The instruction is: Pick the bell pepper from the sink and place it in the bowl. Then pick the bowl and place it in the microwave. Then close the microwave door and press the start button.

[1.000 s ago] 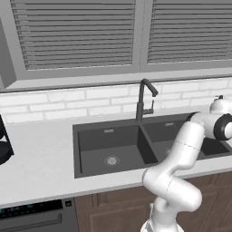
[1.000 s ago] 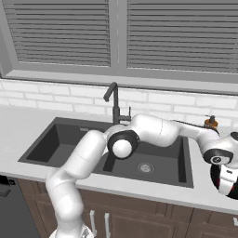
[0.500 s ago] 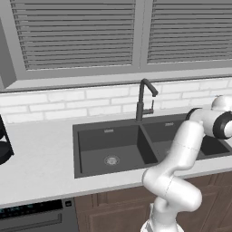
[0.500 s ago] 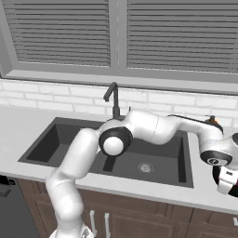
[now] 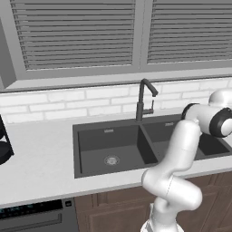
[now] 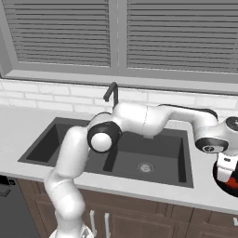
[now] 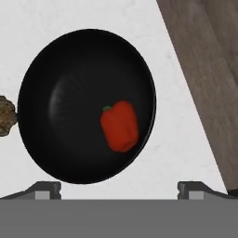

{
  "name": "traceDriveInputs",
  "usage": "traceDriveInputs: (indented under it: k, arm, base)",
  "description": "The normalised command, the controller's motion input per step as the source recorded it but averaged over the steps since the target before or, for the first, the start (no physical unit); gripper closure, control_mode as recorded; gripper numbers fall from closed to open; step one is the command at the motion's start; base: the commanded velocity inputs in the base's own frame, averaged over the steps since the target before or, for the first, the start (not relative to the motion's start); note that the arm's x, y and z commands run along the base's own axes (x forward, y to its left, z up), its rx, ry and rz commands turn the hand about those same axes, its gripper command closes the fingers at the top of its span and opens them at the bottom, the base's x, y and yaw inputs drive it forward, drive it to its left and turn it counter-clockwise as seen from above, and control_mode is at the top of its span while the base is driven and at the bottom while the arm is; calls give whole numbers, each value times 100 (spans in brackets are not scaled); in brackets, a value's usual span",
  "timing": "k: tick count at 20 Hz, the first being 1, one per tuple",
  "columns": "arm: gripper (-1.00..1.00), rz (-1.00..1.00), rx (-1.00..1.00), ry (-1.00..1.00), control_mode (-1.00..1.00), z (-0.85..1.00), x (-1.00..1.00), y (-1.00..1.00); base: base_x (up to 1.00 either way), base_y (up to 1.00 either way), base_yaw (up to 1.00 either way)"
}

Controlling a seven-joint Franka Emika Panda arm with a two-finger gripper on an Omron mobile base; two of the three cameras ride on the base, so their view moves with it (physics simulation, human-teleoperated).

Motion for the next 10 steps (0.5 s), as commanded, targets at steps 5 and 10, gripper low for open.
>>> traceDriveInputs:
  k: [5,10]
  arm:
    - [-100,0,-8,2,-100,46,9,29]
    - [-100,2,-8,6,-100,34,2,34]
  base:
    - [0,0,0]
    - [0,0,0]
